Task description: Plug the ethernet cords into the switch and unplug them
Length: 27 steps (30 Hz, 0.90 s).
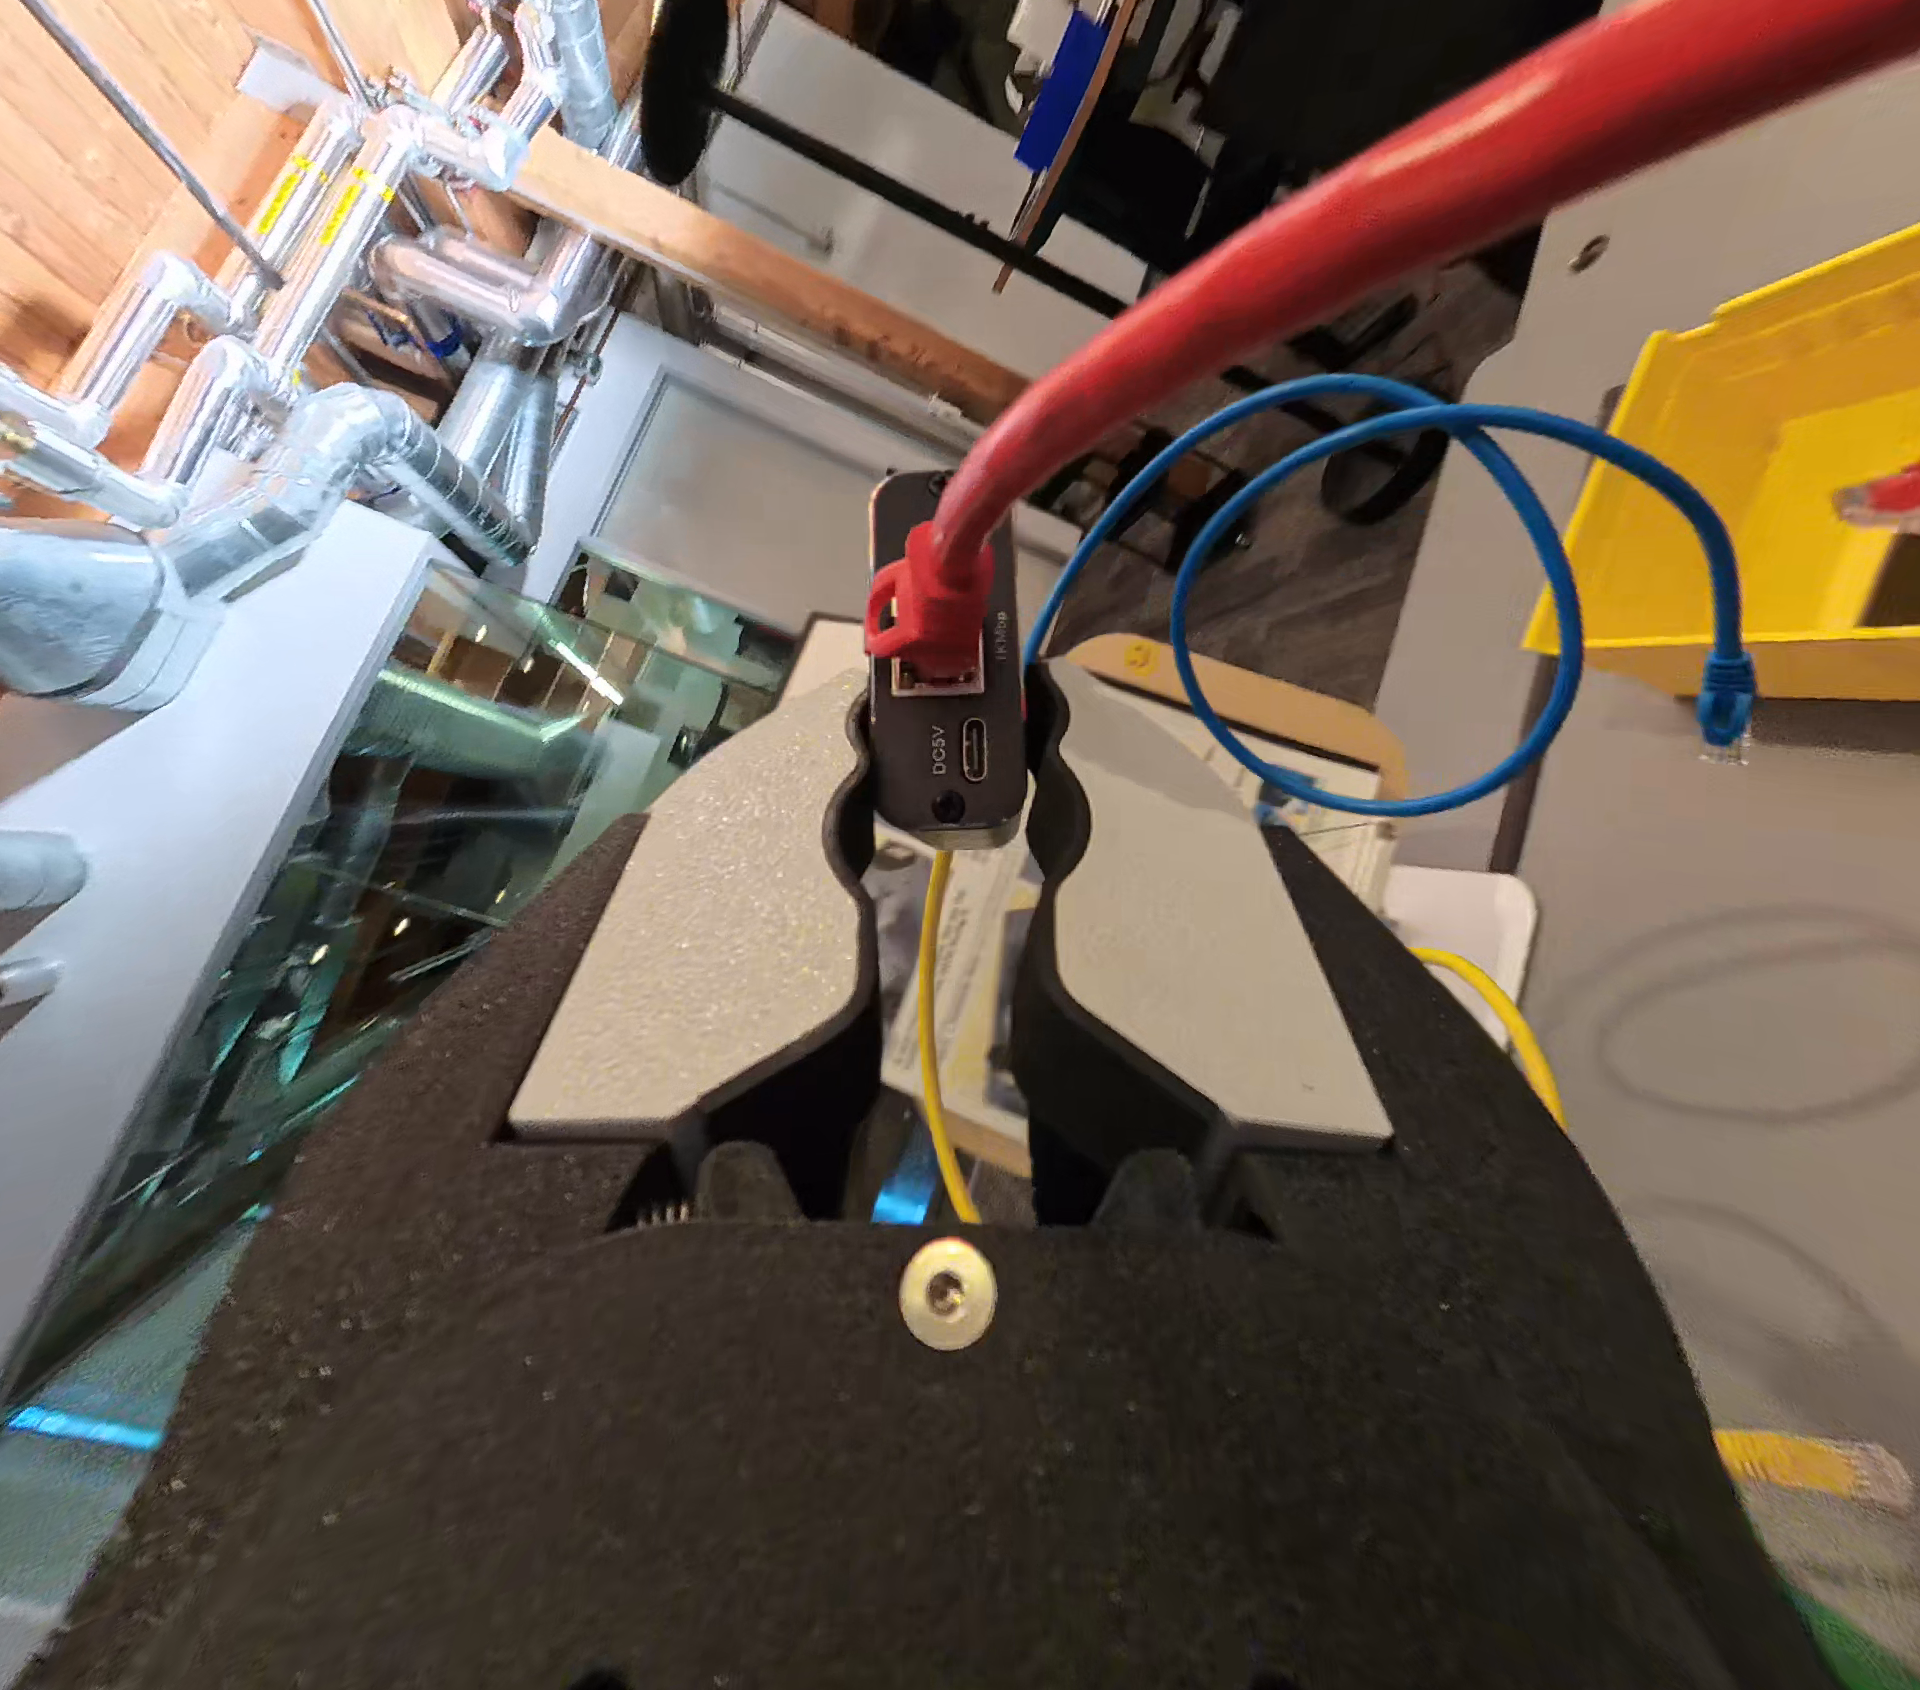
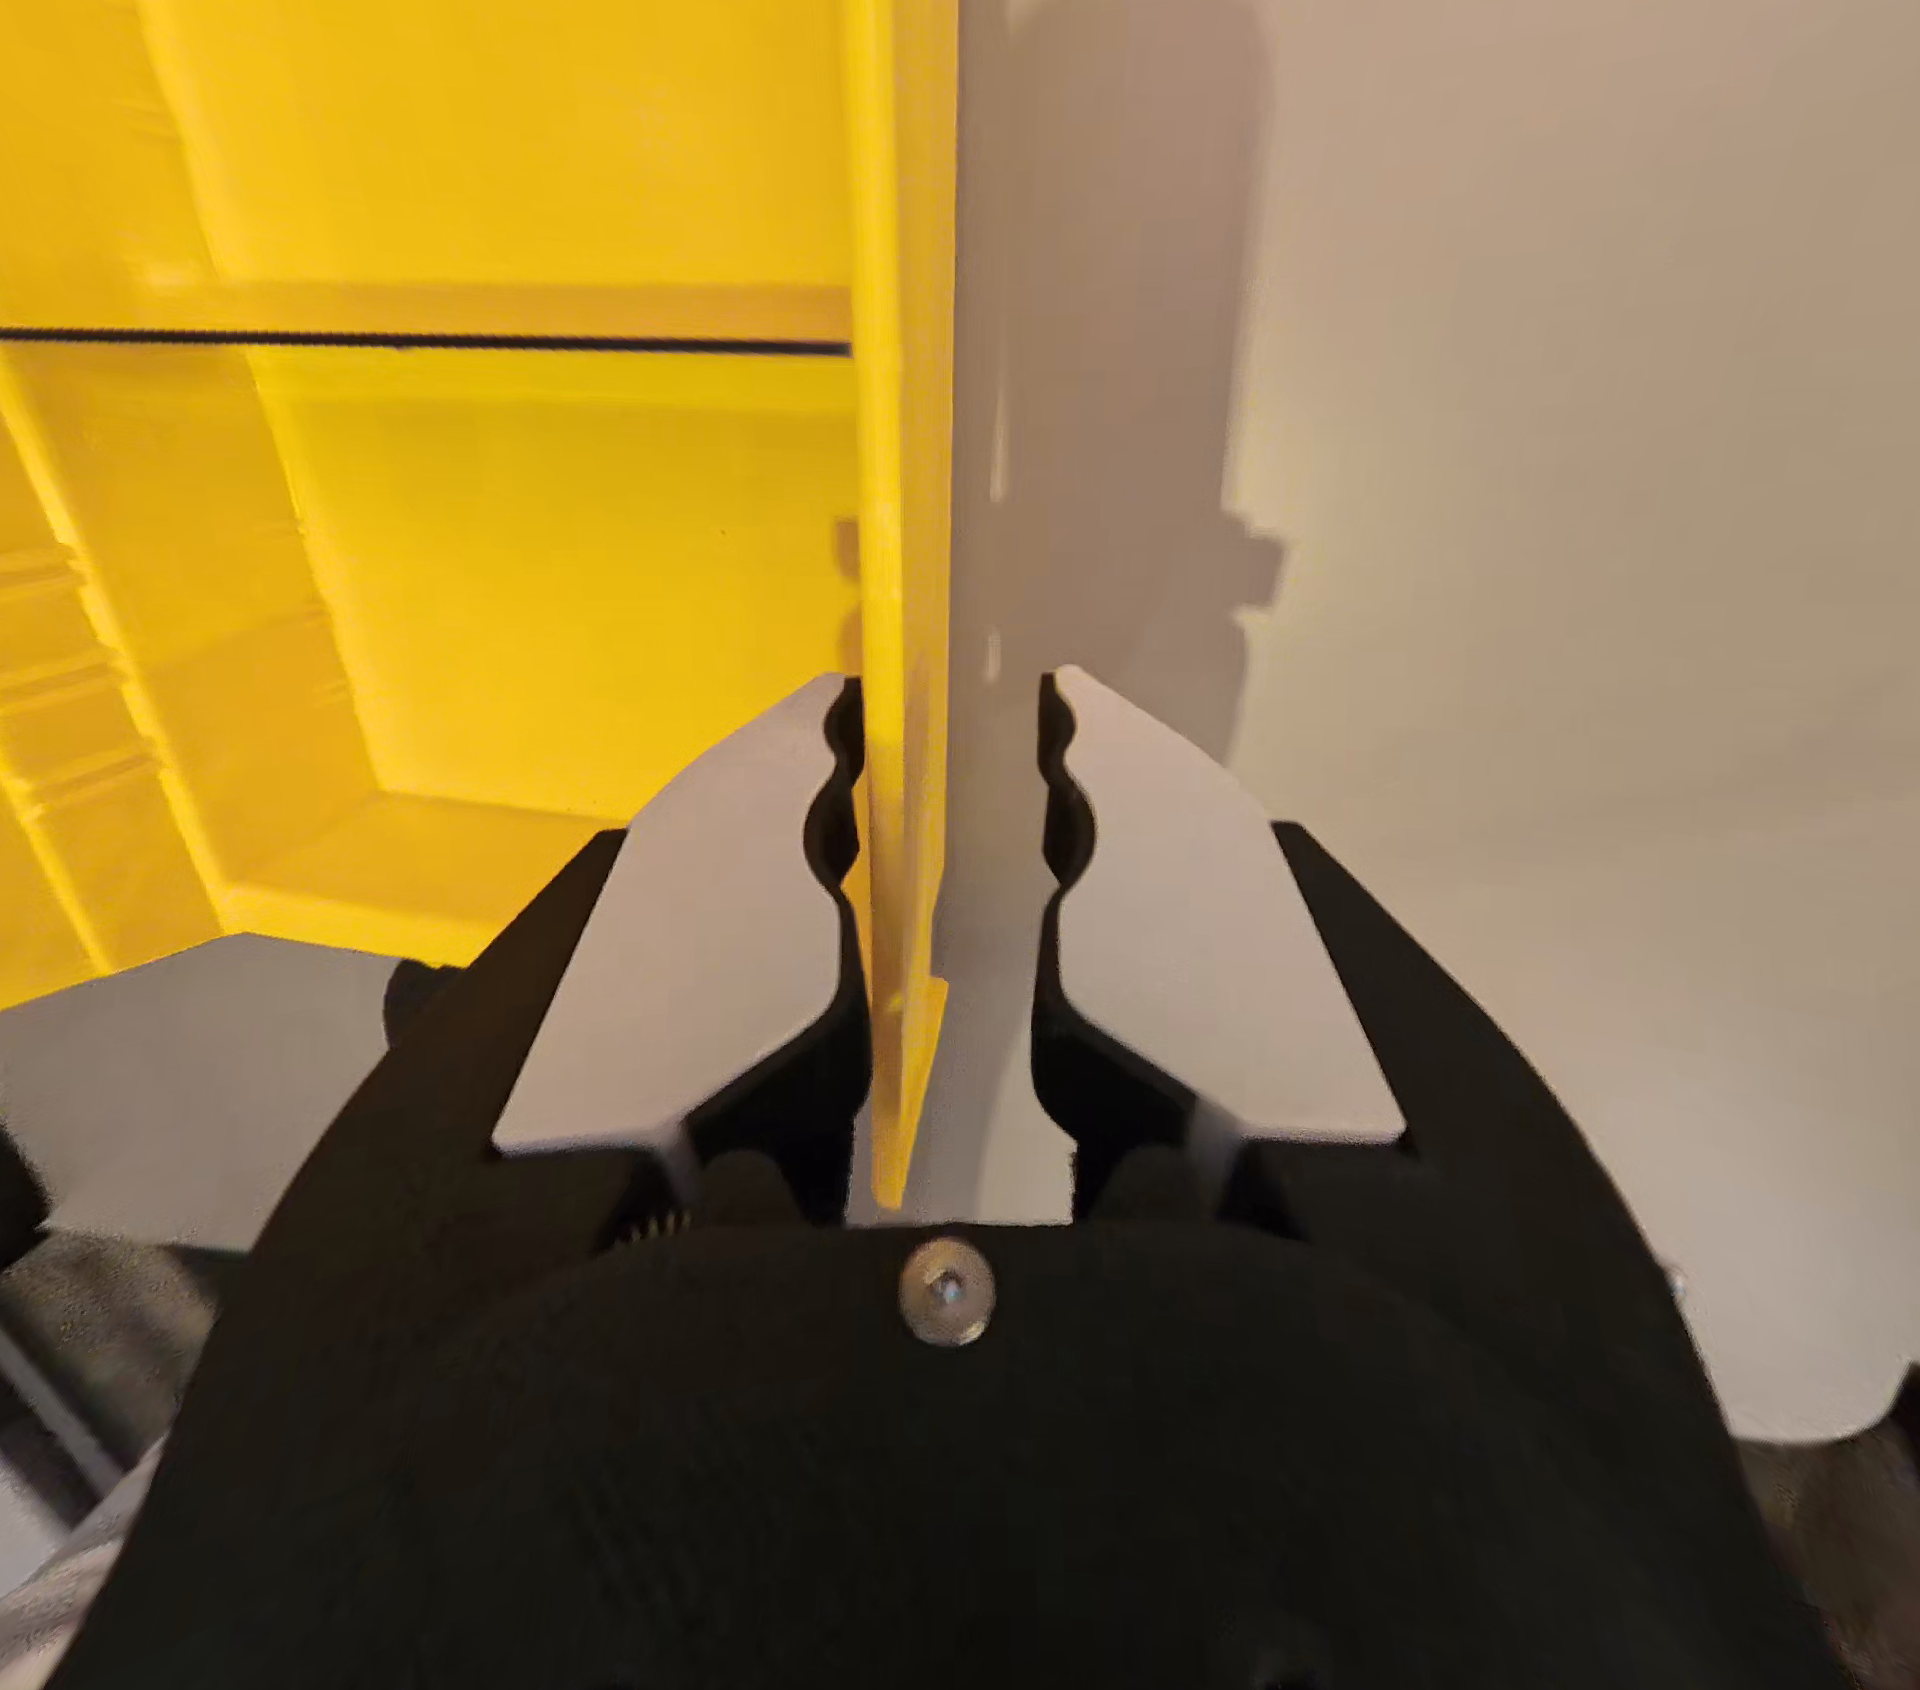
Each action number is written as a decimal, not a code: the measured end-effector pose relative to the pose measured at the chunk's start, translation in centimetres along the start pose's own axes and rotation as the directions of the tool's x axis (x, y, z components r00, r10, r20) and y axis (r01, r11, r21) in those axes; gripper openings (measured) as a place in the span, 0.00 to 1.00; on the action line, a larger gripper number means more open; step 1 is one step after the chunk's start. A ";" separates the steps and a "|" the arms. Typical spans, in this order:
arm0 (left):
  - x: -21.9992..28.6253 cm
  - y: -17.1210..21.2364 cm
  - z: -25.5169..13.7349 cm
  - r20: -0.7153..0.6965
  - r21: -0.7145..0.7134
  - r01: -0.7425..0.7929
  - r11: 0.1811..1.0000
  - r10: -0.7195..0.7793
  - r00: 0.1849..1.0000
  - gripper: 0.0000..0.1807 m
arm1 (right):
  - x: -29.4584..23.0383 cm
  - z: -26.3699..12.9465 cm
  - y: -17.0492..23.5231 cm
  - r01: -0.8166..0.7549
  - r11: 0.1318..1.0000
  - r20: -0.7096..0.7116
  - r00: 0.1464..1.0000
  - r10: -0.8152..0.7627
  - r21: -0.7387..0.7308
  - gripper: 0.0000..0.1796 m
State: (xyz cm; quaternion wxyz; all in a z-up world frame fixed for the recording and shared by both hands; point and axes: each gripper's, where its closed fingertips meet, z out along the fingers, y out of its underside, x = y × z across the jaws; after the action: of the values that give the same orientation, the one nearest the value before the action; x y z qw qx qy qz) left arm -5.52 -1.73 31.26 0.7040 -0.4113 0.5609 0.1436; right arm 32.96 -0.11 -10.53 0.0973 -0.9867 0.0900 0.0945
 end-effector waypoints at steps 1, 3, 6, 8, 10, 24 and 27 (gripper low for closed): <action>1.4 0.5 0.1 -0.010 0.024 0.009 1.000 -0.009 1.000 0.14 | 0.1 -1.0 -0.5 0.017 0.998 -0.008 1.000 -0.016 0.058 0.19; 4.1 1.4 0.2 -0.037 0.076 0.038 0.996 -0.035 0.999 0.14 | -0.2 -3.4 -1.7 0.058 0.980 -0.030 0.998 -0.053 0.192 0.18; 7.5 3.0 0.3 -0.071 0.110 0.065 0.992 -0.057 0.996 0.14 | -4.1 -9.2 -4.6 0.213 0.837 -0.039 0.974 -0.225 0.505 0.19; 9.5 4.2 0.3 -0.083 0.104 0.047 0.993 -0.039 0.996 0.14 | -10.0 -15.0 -5.8 0.360 0.552 -0.100 0.890 -0.445 0.752 0.21; 11.4 5.3 0.3 -0.103 0.109 0.027 0.994 -0.016 0.995 0.14 | -17.0 -20.9 -4.6 0.421 0.140 -0.262 0.756 -0.600 0.896 0.25; 18.1 10.6 0.3 -0.264 0.037 -0.035 0.999 0.043 0.963 0.14 | -42.1 -13.5 1.6 0.616 -0.715 -0.864 -0.106 -0.492 0.331 0.24; 19.2 10.1 0.3 -0.306 0.050 -0.058 0.997 0.071 0.949 0.14 | -42.1 -12.5 2.1 0.576 -0.728 -0.839 -0.128 -0.529 0.371 0.15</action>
State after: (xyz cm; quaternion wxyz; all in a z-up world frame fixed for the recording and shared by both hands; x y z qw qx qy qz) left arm -5.74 -0.22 9.60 0.6110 -0.3959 0.6796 0.0894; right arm -5.99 1.93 9.76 0.6458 -0.3792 -0.6537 -0.1087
